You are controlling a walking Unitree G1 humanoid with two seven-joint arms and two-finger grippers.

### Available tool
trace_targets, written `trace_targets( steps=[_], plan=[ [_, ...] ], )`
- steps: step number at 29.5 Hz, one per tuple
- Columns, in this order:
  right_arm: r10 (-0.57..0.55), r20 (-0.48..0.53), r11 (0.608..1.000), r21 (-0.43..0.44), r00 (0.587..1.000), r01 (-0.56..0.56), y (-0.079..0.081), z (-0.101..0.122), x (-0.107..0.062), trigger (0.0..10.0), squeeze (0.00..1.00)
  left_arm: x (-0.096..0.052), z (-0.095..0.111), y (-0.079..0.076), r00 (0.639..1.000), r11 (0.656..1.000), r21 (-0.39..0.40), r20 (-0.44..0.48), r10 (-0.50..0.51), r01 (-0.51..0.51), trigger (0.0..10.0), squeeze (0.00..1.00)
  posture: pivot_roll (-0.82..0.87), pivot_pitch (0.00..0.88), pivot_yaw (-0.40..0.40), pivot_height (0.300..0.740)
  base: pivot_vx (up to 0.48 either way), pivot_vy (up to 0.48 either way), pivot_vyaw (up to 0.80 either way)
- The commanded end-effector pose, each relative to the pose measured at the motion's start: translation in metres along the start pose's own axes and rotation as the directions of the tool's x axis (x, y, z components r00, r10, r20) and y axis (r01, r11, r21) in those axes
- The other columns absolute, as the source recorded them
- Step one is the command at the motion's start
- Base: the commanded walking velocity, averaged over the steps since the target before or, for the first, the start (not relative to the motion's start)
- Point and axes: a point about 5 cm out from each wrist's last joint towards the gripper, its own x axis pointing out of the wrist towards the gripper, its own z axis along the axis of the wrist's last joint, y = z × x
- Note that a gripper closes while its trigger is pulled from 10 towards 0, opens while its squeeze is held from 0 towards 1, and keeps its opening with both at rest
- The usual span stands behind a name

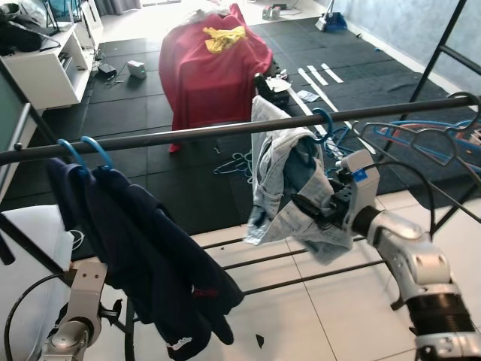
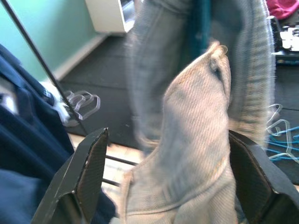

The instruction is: Hang hanger

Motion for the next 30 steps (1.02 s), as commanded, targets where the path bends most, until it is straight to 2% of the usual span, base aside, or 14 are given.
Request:
trace_targets(
  steps=[1, 2, 7, 9, 11, 16, 18, 19, 20, 21, 22, 23, 24, 30],
  plan=[
    [-0.006, 0.065, 0.999, 0.032, 0.998, 0.003, 0.009, 0.001, -0.013, 10.0, 1.0, -0.001, -0.009, -0.004, 1.0, 1.0, -0.006, -0.028, -0.001, 0.001, 10.0, 0.0, -0.03, 0.152, 0.02, 0.74, 0.0, 0.0, 0.0],
    [-0.026, 0.093, 0.997, 0.081, 0.995, 0.018, 0.018, -0.005, -0.03, 10.0, 1.0, 0.001, -0.008, -0.007, 1.0, 1.0, 0.001, -0.028, -0.006, 0.006, 10.0, 0.0, -0.05, 0.146, 0.021, 0.74, 0.0, 0.0, 0.0],
    [-0.043, 0.09, 0.993, 0.111, 0.995, 0.033, 0.022, -0.011, -0.042, 10.0, 1.0, 0.002, -0.008, -0.009, 0.999, 1.0, 0.011, -0.03, -0.011, 0.011, 10.0, 0.0, -0.06, 0.14, 0.021, 0.74, 0.0, 0.0, 0.0],
    [-0.127, 0.031, 0.974, 0.191, 0.991, 0.119, 0.022, -0.038, -0.067, 10.0, 1.0, 0.007, -0.004, -0.015, 0.999, 0.999, 0.039, -0.031, -0.026, 0.028, 10.0, 0.0, -0.09, 0.105, 0.015, 0.74, 0.0, 0.0, 0.0],
    [-0.127, 0.031, 0.974, 0.191, 0.991, 0.119, 0.022, -0.038, -0.067, 10.0, 1.0, 0.007, -0.004, -0.015, 0.999, 0.999, 0.039, -0.031, -0.026, 0.028, 10.0, 0.0, -0.09, 0.105, 0.015, 0.74, 0.0, 0.0, 0.0],
    [-0.293, -0.138, 0.909, 0.266, 0.946, 0.321, 0.011, -0.093, -0.094, 10.0, 1.0, 0.012, -0.002, -0.024, 0.997, 0.996, 0.063, -0.046, -0.061, 0.064, 10.0, 0.0, -0.09, 0.058, 0.004, 0.74, 0.0, 0.0, 0.0],
    [-0.293, -0.138, 0.909, 0.266, 0.946, 0.321, 0.011, -0.093, -0.094, 10.0, 1.0, 0.012, -0.002, -0.024, 0.997, 0.996, 0.063, -0.046, -0.061, 0.064, 10.0, 0.0, -0.09, 0.058, 0.004, 0.74, 0.0, 0.0, 0.0],
    [-0.356, -0.225, 0.873, 0.267, 0.907, 0.409, 0.006, -0.115, -0.104, 10.0, 0.26, 0.012, -0.005, -0.029, 0.993, 0.992, 0.078, -0.074, -0.091, 0.097, 10.0, 0.0, -0.09, 0.045, 0.0, 0.74, 0.0, 0.0, 0.0],
    [-0.356, -0.225, 0.873, 0.267, 0.907, 0.409, 0.006, -0.115, -0.104, 10.0, 0.26, 0.012, -0.005, -0.029, 0.993, 0.992, 0.078, -0.074, -0.091, 0.097, 10.0, 0.0, -0.09, 0.045, 0.0, 0.74, 0.0, 0.0, 0.0],
    [-0.429, -0.33, 0.817, 0.256, 0.841, 0.517, 0.002, -0.141, -0.119, 10.0, 0.0, 0.014, -0.008, -0.037, 0.985, 0.984, 0.107, -0.114, -0.128, 0.14, 10.0, 0.0, -0.08, 0.006, -0.008, 0.74, 0.0, 0.0, 0.0],
    [-0.471, -0.398, 0.773, 0.244, 0.787, 0.586, 0.001, -0.158, -0.13, 10.0, 0.0, 0.015, -0.01, -0.042, 0.979, 0.978, 0.123, -0.137, -0.15, 0.167, 10.0, 0.0, -0.08, 0.001, -0.008, 0.74, 0.0, 0.0, 0.0],
    [-0.471, -0.398, 0.773, 0.244, 0.787, 0.586, 0.001, -0.158, -0.13, 10.0, 0.0, 0.015, -0.01, -0.042, 0.979, 0.978, 0.123, -0.137, -0.15, 0.167, 10.0, 0.0, -0.08, 0.001, -0.008, 0.74, 0.0, 0.0, 0.0],
    [-0.506, -0.44, 0.73, 0.24, 0.742, 0.64, 0.0, -0.169, -0.14, 10.0, 0.0, 0.016, -0.011, -0.046, 0.972, 0.972, 0.137, -0.159, -0.17, 0.192, 10.0, 0.0, -0.08, 0.0, -0.008, 0.74, 0.0, 0.0, 0.0],
    [-0.579, -0.509, 0.632, 0.213, 0.637, 0.745, -0.006, -0.191, -0.162, 10.0, 0.0, 0.017, -0.018, -0.056, 0.943, 0.948, 0.187, -0.263, -0.205, 0.258, 10.0, 0.0, -0.07, 0.0, -0.019, 0.74, 0.0, 0.0, 0.0]
  ],
)
